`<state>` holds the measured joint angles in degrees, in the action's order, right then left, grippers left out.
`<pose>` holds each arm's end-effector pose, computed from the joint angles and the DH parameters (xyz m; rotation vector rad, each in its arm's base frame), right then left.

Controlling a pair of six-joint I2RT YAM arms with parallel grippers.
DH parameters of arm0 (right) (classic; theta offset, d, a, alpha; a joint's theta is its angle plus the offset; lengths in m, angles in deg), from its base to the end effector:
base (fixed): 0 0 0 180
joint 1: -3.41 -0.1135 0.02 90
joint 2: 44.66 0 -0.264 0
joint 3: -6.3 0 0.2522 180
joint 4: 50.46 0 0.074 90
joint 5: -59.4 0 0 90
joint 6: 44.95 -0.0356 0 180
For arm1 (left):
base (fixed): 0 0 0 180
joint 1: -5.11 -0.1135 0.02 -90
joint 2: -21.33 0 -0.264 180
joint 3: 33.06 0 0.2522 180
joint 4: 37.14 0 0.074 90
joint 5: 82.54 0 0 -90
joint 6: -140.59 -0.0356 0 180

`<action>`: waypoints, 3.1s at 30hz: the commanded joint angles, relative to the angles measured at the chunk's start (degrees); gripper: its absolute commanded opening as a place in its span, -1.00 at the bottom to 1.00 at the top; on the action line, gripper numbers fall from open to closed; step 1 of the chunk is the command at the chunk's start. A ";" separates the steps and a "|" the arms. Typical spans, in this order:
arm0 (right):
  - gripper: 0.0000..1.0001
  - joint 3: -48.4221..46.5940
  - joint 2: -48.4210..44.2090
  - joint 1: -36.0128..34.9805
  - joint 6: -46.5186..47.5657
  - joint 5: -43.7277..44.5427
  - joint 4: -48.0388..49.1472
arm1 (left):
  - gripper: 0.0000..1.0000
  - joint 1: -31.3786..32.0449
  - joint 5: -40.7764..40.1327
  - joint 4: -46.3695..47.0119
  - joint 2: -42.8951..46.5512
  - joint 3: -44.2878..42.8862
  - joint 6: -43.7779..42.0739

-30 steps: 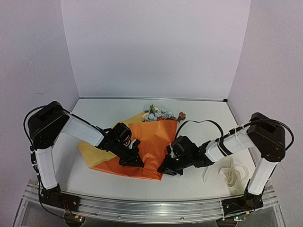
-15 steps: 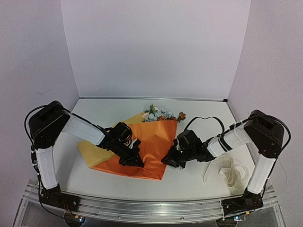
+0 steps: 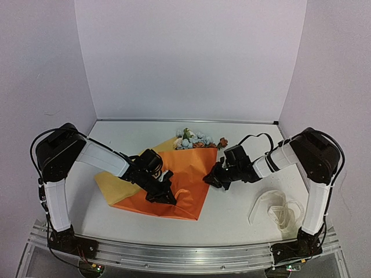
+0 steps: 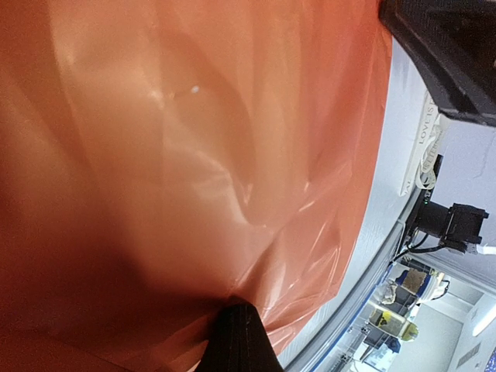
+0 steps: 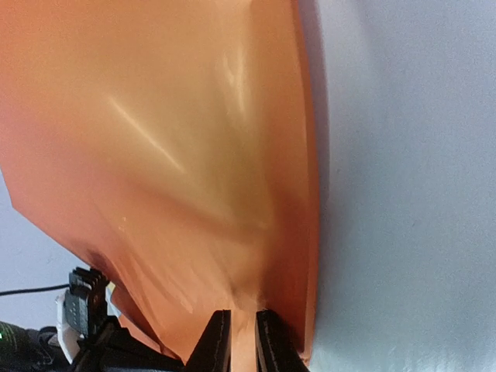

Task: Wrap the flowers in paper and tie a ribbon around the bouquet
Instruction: Press the fold line on the 2/3-folded wrapping paper, then pick up the two-thirds-folded wrapping paper from the center of the board.

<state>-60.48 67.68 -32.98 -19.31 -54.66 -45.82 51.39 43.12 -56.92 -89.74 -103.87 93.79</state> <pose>0.2952 0.2356 0.1079 0.3844 2.5942 1.2727 0.2330 -0.2736 0.1077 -0.3194 -2.8216 1.1792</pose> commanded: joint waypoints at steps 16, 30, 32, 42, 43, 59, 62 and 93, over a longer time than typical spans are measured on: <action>-0.68 -27.71 13.17 15.21 2.89 -2.62 -15.02 | -1.00 -0.73 -6.08 -9.45 -2.20 -2.92 -2.33; -0.44 -30.01 0.37 16.44 12.79 -5.24 -31.42 | -1.00 -0.68 -6.99 -11.55 -9.35 -14.50 -1.20; -0.41 -27.43 -3.50 15.80 14.44 -5.39 -33.49 | -1.00 -0.70 -6.99 -11.74 -10.23 -16.40 -0.90; -0.19 -16.49 -18.20 2.99 24.99 1.13 -42.74 | -0.78 -0.74 -8.69 -12.26 -2.28 -17.85 0.30; -0.19 -16.71 -18.32 1.10 26.50 2.87 -43.79 | -0.75 -0.74 -8.96 -12.27 -1.08 -17.30 0.42; -0.55 -27.47 -2.85 -13.56 27.59 5.16 -45.03 | -0.58 -4.12 -18.34 -9.88 29.96 11.78 18.40; -0.57 -28.34 -1.18 -14.96 27.38 5.39 -44.95 | -0.54 -4.27 -21.31 -9.39 38.57 20.42 25.55; -0.62 -37.80 11.01 -16.65 23.14 2.59 -43.63 | -0.24 -2.50 -37.19 0.64 37.31 31.06 37.74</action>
<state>-95.53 76.68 -49.26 4.60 -51.52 -90.32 48.58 9.13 -58.16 -50.72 -70.82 131.59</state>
